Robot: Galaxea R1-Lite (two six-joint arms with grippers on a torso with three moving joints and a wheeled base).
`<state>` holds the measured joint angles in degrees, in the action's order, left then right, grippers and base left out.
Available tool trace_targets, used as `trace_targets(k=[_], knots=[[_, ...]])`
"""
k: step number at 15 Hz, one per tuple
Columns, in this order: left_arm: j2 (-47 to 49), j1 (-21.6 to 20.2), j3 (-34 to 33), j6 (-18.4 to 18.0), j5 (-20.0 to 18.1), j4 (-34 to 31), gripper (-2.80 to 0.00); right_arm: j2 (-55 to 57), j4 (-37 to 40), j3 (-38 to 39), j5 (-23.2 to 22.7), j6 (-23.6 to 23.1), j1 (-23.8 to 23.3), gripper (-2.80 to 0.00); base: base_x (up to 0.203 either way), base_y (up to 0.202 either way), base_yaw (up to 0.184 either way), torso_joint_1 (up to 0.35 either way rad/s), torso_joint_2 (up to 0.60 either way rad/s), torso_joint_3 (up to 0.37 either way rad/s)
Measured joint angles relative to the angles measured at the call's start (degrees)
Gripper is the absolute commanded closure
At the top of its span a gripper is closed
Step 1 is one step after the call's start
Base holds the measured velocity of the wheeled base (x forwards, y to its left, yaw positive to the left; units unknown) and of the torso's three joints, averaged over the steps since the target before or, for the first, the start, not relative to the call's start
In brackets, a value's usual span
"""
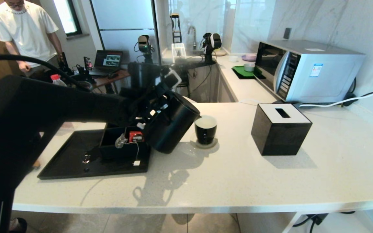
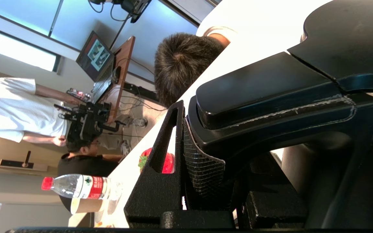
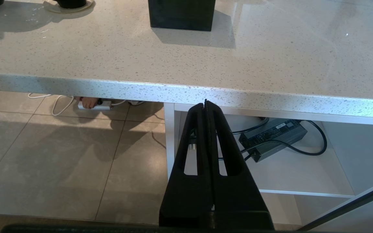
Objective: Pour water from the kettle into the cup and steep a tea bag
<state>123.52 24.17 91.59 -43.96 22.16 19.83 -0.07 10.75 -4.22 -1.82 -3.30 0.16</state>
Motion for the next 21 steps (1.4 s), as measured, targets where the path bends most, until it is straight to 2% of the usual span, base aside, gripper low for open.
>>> trace_targets(k=[10,15,21], knots=[[0.20,0.05,1.71,-3.29,-0.23,-0.82,0.00,0.00,0.02,0.00,0.02,0.02,0.00,0.00,0.000,0.000,0.000,0.000,0.00,0.000],[0.61,0.11,3.35,-5.46,-1.64,-0.82,0.00,0.00,-0.01,0.00,0.00,0.02,0.00,0.00,0.000,0.000,0.000,0.000,0.00,0.000],[1.21,0.46,3.95,-5.62,-1.72,-0.84,0.00,0.00,-0.01,0.00,0.01,0.02,0.00,0.00,0.000,0.000,0.000,0.000,0.00,0.000]])
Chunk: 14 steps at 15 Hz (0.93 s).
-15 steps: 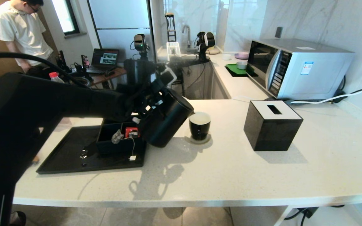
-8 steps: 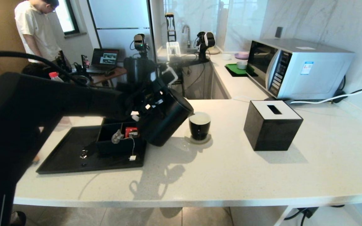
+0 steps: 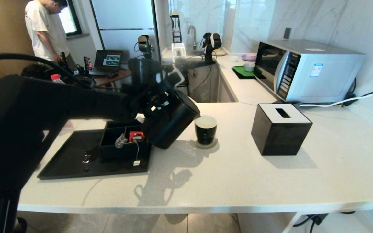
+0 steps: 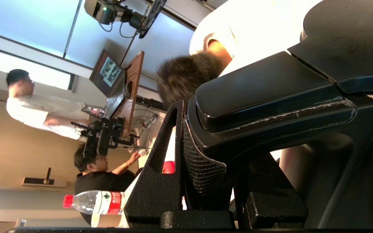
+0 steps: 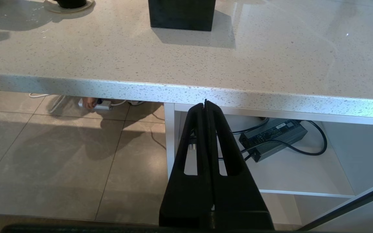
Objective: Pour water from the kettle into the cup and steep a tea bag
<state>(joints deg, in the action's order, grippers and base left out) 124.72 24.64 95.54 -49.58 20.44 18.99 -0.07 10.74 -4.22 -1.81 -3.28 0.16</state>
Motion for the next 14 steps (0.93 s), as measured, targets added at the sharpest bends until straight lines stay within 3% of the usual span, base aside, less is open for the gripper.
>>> trace_targets(k=[14], knots=[[1.05,0.88,1.18,-1.66,-1.45,-1.63,0.00,0.00,0.00,0.00,0.01,0.01,0.00,0.00,0.000,0.000,0.000,0.000,0.00,0.000]])
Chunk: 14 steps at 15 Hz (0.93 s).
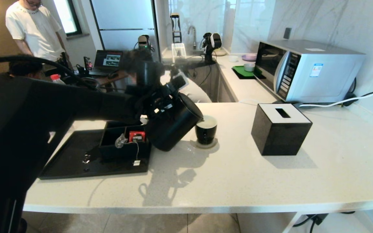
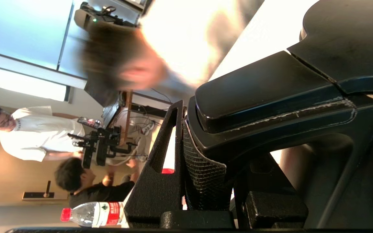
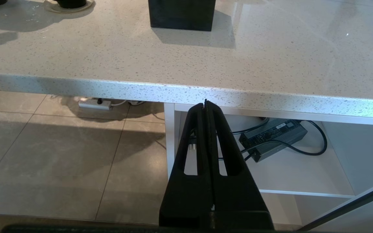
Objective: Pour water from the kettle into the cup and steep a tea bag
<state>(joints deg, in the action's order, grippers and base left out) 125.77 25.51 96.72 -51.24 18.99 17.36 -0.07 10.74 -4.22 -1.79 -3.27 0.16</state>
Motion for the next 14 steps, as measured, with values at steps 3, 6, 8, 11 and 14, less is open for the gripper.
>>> trace_targets(k=[3,6,8,11,14], knots=[[0.05,-0.07,0.38,-0.22,0.02,-0.35,0.00,0.00,0.00,0.00,-0.02,-0.03,0.00,0.00,0.000,0.000,0.000,0.000,0.00,0.000],[0.05,-0.11,0.44,-1.80,-0.11,-0.46,0.00,0.00,0.00,0.00,-0.02,-0.01,0.00,0.00,0.000,0.000,0.000,0.000,0.00,0.000],[0.05,-0.13,0.99,-1.93,-0.12,-1.31,0.00,0.00,0.00,0.00,0.00,-0.01,0.00,0.00,0.000,0.000,0.000,0.000,0.00,0.000],[0.11,-0.11,1.79,-2.01,-0.11,-2.26,0.00,0.00,0.00,0.00,0.00,-0.01,0.00,0.00,0.000,0.000,0.000,0.000,0.00,0.000],[0.13,-0.11,2.01,-2.43,-0.13,-2.37,0.00,0.00,0.01,0.00,0.00,-0.02,0.00,0.00,0.000,0.000,0.000,0.000,0.00,0.000]])
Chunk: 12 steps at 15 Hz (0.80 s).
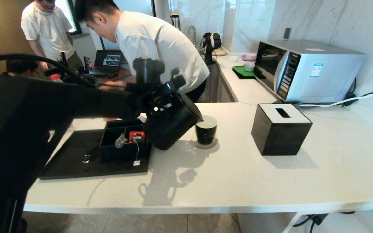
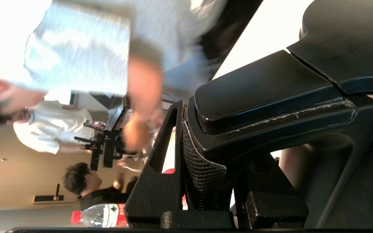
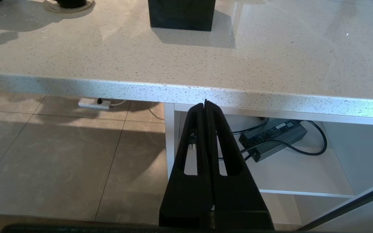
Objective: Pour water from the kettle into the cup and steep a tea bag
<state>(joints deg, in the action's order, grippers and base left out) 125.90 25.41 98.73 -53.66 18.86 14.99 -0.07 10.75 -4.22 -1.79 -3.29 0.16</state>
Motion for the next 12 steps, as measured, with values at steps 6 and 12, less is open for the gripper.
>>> trace_targets(k=[6,12], knots=[[0.04,0.00,1.12,-0.46,-0.39,-0.96,0.00,0.00,0.01,0.00,-0.03,-0.01,0.00,0.00,0.000,0.000,0.000,0.000,0.00,0.000],[0.10,0.00,1.63,-1.24,-0.51,-1.11,0.00,0.00,-0.01,0.00,-0.02,0.01,0.00,0.00,0.000,0.000,0.000,0.000,0.00,0.000]])
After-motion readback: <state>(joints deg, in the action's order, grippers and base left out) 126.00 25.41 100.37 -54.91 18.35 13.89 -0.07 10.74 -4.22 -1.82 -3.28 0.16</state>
